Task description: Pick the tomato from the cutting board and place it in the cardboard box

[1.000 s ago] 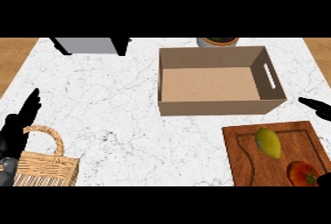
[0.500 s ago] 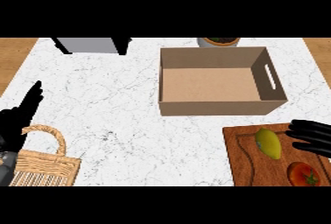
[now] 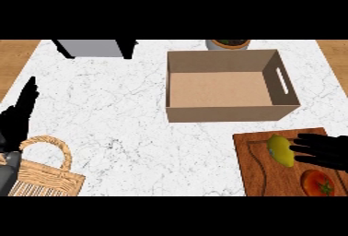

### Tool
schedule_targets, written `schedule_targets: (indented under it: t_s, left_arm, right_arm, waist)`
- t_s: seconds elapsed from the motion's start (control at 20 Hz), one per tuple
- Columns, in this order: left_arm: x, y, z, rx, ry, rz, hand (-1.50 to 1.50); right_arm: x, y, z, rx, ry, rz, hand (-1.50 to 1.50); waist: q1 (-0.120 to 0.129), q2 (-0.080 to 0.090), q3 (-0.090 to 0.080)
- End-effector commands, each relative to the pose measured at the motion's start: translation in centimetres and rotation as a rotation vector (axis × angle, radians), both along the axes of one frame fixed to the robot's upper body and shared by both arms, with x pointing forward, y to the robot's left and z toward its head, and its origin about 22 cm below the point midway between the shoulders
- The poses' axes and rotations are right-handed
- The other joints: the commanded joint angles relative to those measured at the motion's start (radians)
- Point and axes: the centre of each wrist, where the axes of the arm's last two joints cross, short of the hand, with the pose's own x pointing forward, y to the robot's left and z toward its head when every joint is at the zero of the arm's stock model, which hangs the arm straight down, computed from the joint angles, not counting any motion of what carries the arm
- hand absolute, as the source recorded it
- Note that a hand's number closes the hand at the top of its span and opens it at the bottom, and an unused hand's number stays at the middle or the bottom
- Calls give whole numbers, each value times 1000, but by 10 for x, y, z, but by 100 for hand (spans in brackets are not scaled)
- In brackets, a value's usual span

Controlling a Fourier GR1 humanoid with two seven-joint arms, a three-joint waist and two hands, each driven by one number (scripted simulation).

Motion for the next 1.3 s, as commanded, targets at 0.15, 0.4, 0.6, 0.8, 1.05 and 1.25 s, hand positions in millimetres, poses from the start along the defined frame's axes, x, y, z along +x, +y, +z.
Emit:
schedule_targets:
  t_s: [0.15,0.4,0.6,0.8,1.05,1.25]
  left_arm:
    - [-12,5,-26,32,108,41,0]
    - [-9,14,-13,40,86,48,0]
    - [-25,12,-25,31,94,49,0]
    - [-25,26,-18,37,109,67,0]
    - [-15,20,-19,44,111,87,0]
    - [-21,-1,-34,33,89,65,0]
  right_arm:
    - [11,-4,-23,26,-16,135,-150]
    - [12,-6,-29,14,-3,165,-150]
    - [5,5,-33,41,39,200,-150]
    - [-10,1,-33,48,66,253,-150]
    - [-20,2,-27,74,51,291,-150]
    - [-15,8,-26,-31,13,256,-150]
  waist:
    - [-12,5,-11]
    - [-15,4,-12]
    - [-17,0,-12]
    - [-29,0,-13]
    - [-45,2,-13]
    - [-31,1,-13]
